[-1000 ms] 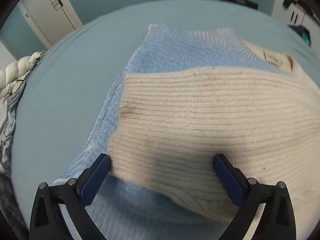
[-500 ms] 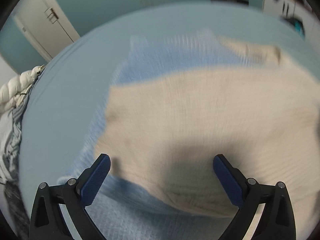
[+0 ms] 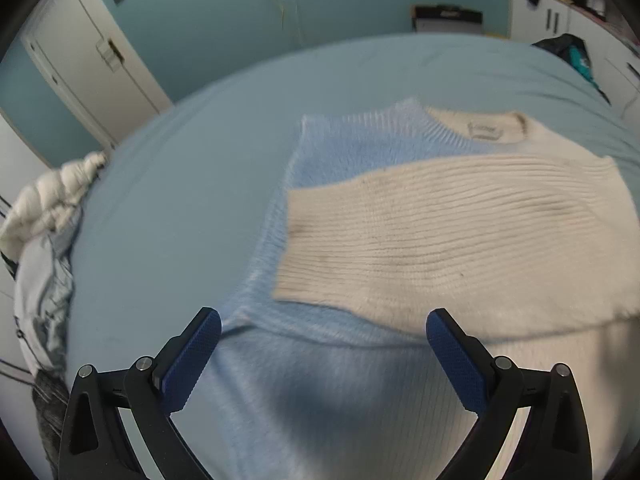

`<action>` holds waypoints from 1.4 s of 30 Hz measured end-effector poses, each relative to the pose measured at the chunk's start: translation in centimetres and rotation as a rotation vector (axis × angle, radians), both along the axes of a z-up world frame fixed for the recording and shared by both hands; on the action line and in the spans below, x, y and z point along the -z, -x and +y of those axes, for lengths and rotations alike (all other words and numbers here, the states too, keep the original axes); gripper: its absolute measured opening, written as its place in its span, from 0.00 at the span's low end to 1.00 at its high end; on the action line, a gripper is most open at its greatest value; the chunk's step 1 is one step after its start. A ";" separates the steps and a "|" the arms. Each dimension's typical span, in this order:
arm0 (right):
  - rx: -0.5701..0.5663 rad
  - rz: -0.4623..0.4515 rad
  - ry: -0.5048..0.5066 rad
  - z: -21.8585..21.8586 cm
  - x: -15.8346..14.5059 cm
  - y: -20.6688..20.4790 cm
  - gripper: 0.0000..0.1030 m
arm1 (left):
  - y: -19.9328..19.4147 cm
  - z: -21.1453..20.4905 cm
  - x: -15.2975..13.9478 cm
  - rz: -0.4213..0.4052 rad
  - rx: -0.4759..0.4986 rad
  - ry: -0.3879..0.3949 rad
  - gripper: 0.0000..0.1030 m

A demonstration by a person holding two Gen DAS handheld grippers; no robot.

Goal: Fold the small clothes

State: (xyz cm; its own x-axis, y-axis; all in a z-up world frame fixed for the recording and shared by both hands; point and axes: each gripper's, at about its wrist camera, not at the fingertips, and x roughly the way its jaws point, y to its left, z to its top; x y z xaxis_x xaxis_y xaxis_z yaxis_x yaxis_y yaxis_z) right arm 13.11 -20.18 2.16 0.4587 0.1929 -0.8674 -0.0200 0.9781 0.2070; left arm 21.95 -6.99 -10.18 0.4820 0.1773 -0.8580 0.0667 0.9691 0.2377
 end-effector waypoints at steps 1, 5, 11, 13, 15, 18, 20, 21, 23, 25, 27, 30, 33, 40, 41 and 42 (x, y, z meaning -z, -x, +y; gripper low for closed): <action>-0.012 0.010 -0.023 -0.6 -0.3 2.6 0.72 | 1.6 0.1 -0.6 -0.018 0.005 -0.004 1.00; -0.009 0.016 -0.009 -2.4 -0.4 8.7 0.73 | 5.5 0.6 -2.1 -0.041 0.022 0.031 1.00; 0.055 0.049 -0.032 -5.0 -1.1 10.5 0.74 | 10.3 2.0 -2.6 -0.064 0.003 0.035 1.00; 0.091 0.024 -0.065 -5.4 -1.7 11.9 0.88 | 11.4 2.7 -2.6 -0.066 -0.021 0.039 1.00; 0.126 0.008 -0.036 -5.4 -1.9 12.7 0.92 | 12.2 3.9 -2.3 -0.061 -0.063 0.048 1.00; 0.100 0.009 -0.037 -5.2 -2.1 13.9 0.92 | 12.9 5.3 -1.9 -0.045 -0.123 0.061 1.00; 0.052 0.029 -0.042 -4.4 -1.8 14.0 0.92 | 13.5 5.9 -1.8 -0.051 -0.149 0.051 1.00; 0.037 0.031 -0.044 -4.5 -2.0 14.5 0.92 | 13.7 6.0 -1.8 -0.053 -0.154 0.046 1.00; 0.004 0.023 -0.025 -3.7 -1.9 14.5 0.92 | 14.0 6.2 -1.9 -0.055 -0.160 0.042 1.00; -0.005 0.013 -0.010 -3.3 -1.8 14.4 0.92 | 14.1 6.3 -1.9 -0.053 -0.166 0.057 1.00; -0.005 0.010 0.004 -3.1 -1.5 14.2 0.92 | 14.0 6.4 -1.8 -0.050 -0.170 0.075 1.00; -0.008 0.015 0.018 -2.9 -1.2 13.7 0.92 | 13.9 6.3 -1.8 -0.053 -0.173 0.063 1.00; -0.009 0.013 0.026 -2.8 -1.2 13.6 0.92 | 13.8 6.3 -1.8 -0.053 -0.174 0.063 1.00; -0.017 -0.007 -0.020 -3.6 -1.9 14.5 0.92 | 14.0 6.7 -2.0 -0.066 -0.200 0.048 1.00; -0.046 -0.012 -0.054 -3.6 -2.2 14.9 0.92 | 14.0 6.9 -2.1 -0.067 -0.205 0.049 1.00; -0.074 -0.014 -0.081 -3.6 -2.3 15.1 0.92 | 14.0 7.0 -2.1 -0.066 -0.209 0.054 1.00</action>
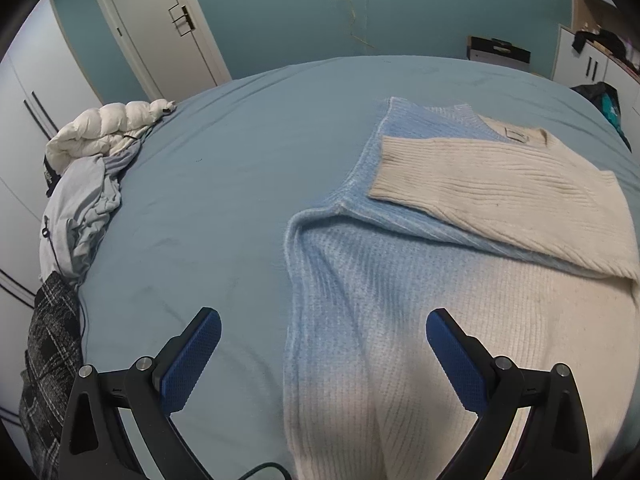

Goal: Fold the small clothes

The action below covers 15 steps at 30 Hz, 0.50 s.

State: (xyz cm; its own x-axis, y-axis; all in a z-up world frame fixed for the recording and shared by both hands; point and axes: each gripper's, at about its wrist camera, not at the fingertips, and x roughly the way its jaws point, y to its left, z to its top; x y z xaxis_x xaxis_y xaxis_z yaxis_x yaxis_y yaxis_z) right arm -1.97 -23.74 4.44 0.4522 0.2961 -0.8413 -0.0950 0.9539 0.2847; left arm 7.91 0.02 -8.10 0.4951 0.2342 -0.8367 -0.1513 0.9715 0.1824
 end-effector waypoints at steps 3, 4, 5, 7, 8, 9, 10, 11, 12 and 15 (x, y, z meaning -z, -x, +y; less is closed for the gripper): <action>-0.186 0.056 -0.092 1.6 0.3 0.4 0.92 | 0.0 0.2 -0.1 -0.005 -0.001 0.011 1.00; -0.237 0.085 -0.096 2.3 0.6 0.5 0.92 | 0.0 0.2 -0.2 -0.008 -0.001 0.013 1.00; -0.291 0.118 -0.082 3.3 1.1 0.5 0.92 | 0.0 0.2 -0.2 -0.009 -0.001 0.016 1.00; -0.370 0.176 -0.039 5.2 2.0 0.7 0.92 | -0.1 0.2 -0.2 -0.009 0.002 0.026 1.00; -0.416 0.208 -0.027 6.3 2.5 0.8 0.92 | -0.2 0.2 -0.2 -0.009 0.004 0.029 1.00; -0.468 0.231 -0.026 7.6 2.8 1.2 0.92 | -0.2 0.2 -0.2 -0.008 0.006 0.031 1.00; -0.511 0.244 -0.020 8.4 3.0 1.6 0.92 | -0.2 0.2 -0.2 -0.007 0.008 0.031 1.00; -0.577 0.258 0.004 9.8 3.2 2.1 0.92 | -0.3 0.2 -0.2 -0.006 0.009 0.032 1.00; -0.623 0.265 0.035 10.8 3.5 2.7 0.92 | -0.3 0.2 -0.2 -0.005 0.009 0.035 1.00; -0.723 0.305 0.133 13.2 4.9 4.0 0.92 | -0.4 0.4 -0.3 -0.009 0.003 0.056 1.00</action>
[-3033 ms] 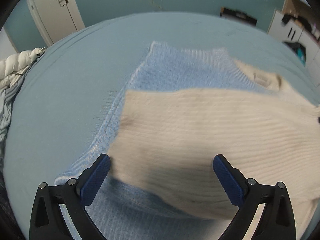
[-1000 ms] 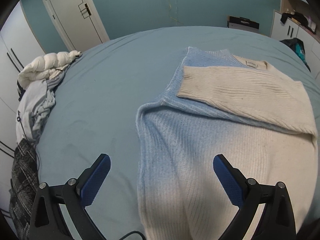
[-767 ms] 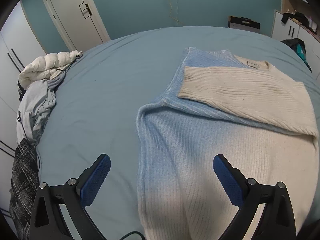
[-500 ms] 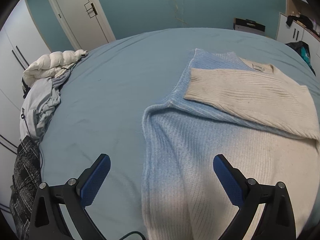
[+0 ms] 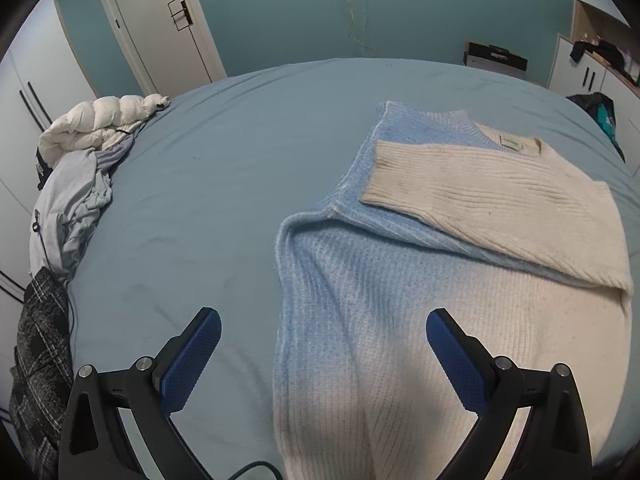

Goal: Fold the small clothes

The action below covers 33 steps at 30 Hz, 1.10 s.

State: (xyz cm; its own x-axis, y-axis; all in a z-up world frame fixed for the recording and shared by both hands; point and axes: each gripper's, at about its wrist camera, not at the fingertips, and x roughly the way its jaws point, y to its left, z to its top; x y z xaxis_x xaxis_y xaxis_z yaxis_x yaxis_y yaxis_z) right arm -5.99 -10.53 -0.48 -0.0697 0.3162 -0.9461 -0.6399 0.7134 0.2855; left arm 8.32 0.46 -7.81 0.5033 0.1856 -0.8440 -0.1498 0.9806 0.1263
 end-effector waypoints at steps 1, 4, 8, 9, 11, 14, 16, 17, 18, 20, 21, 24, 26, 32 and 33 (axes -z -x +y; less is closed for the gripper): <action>-0.029 0.014 0.029 0.6 0.6 0.4 0.92 | 0.0 0.1 -0.1 -0.002 -0.002 0.007 1.00; -0.062 0.035 0.087 1.9 1.8 1.0 0.90 | 0.0 0.2 -0.2 -0.007 -0.005 0.021 1.00; -0.051 0.082 0.046 3.5 2.4 0.8 0.07 | 0.0 0.0 -0.3 -0.009 0.004 0.013 1.00; -0.041 0.063 0.032 3.7 2.2 0.6 0.07 | 0.1 0.1 -0.4 -0.013 0.005 0.013 1.00; -0.034 0.023 -0.030 3.6 1.4 0.2 0.05 | 0.3 0.3 -0.7 -0.028 0.003 0.017 1.00; 0.113 -0.113 -0.158 0.5 -1.5 -2.5 0.04 | 0.7 1.0 -1.4 -0.070 -0.022 0.027 1.00; 0.337 -0.171 -0.243 -3.5 -3.0 -5.7 0.04 | 0.9 1.7 -2.0 -0.114 -0.049 0.036 1.00; 0.480 -0.199 -0.266 -5.9 -3.2 -7.6 0.06 | 0.9 1.8 -2.1 -0.123 -0.057 0.037 1.00; 0.593 -0.201 -0.276 -7.6 -2.7 -8.9 0.21 | 0.8 2.1 -2.3 -0.135 -0.065 0.040 1.00; 0.826 -0.109 -0.266 -10.8 0.3 -11.0 0.78 | 0.5 2.4 -2.5 -0.138 -0.056 0.039 1.00; 0.946 -0.056 -0.202 -12.3 2.1 -11.0 0.81 | 0.4 2.5 -2.6 -0.137 -0.046 0.032 1.00; 0.979 -0.066 -0.220 -13.3 3.4 -8.6 0.81 | 0.8 2.5 -3.2 -0.149 0.062 0.004 1.00; 0.912 -0.127 -0.144 -12.5 3.4 -5.6 0.81 | 1.2 2.7 -3.4 -0.144 0.161 0.002 1.00; 0.636 -0.063 -0.139 -5.7 2.8 -2.1 0.81 | 3.2 0.5 -0.7 0.125 0.537 -0.050 1.00; 0.649 -0.027 -0.124 -4.9 3.5 -2.2 0.81 | 4.0 -0.5 -0.5 0.167 0.624 -0.053 1.00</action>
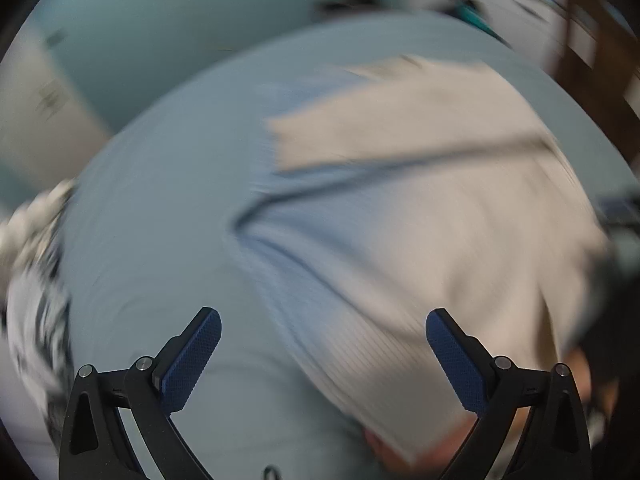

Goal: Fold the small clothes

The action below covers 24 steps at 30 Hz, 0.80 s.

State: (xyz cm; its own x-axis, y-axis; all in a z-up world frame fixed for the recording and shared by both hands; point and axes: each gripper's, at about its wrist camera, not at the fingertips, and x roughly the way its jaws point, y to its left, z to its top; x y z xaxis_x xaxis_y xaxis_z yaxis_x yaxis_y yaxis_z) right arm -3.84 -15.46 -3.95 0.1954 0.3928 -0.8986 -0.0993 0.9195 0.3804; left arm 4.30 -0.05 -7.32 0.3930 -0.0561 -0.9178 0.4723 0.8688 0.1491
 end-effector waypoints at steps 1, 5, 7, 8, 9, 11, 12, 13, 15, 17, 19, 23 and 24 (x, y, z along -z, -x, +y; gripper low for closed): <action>0.010 0.062 0.008 1.0 1.0 -0.3 0.81 | 0.6 -0.9 0.0 0.025 0.060 -0.004 1.00; 0.032 0.148 -0.029 4.8 3.8 -1.6 0.81 | 2.5 -6.7 1.6 0.123 0.256 -0.134 1.00; 0.038 0.109 -0.037 3.3 2.9 -3.4 0.81 | 3.6 -8.9 3.5 0.185 0.334 -0.224 1.00; 0.049 0.097 -0.048 3.3 3.0 -3.7 0.81 | 4.5 -10.2 4.9 0.213 0.403 -0.301 1.00; 0.064 0.096 -0.051 3.1 3.1 -4.0 0.81 | 5.1 -10.9 5.9 0.220 0.443 -0.354 1.00; 0.102 0.103 -0.061 1.1 3.1 -4.1 0.81 | 6.0 -12.0 8.1 0.245 0.485 -0.468 1.00; 0.119 0.109 -0.070 0.0 2.8 -4.0 0.81 | 6.2 -12.4 9.2 0.261 0.487 -0.517 1.00; 0.130 0.113 -0.082 -0.9 2.7 -3.9 0.81 | 6.3 -12.8 10.2 0.277 0.483 -0.543 1.00; 0.134 0.104 -0.089 -1.4 2.0 -3.7 0.81 | 6.4 -13.0 11.8 0.298 0.469 -0.597 1.00; 0.134 0.081 -0.071 -1.9 1.4 -4.0 0.81 | 6.5 -12.6 13.3 0.304 0.466 -0.669 0.99; 0.143 0.064 -0.065 -2.4 0.6 -4.3 0.81 | 5.7 -11.9 13.4 0.275 0.446 -0.699 0.83; 0.164 0.048 -0.065 -2.7 0.2 -4.2 0.81 | 3.1 -8.2 13.3 0.333 0.310 -0.675 0.16; 0.163 0.049 -0.069 -2.8 0.2 -4.2 0.81 | 2.5 -7.3 12.3 0.342 0.268 -0.611 0.13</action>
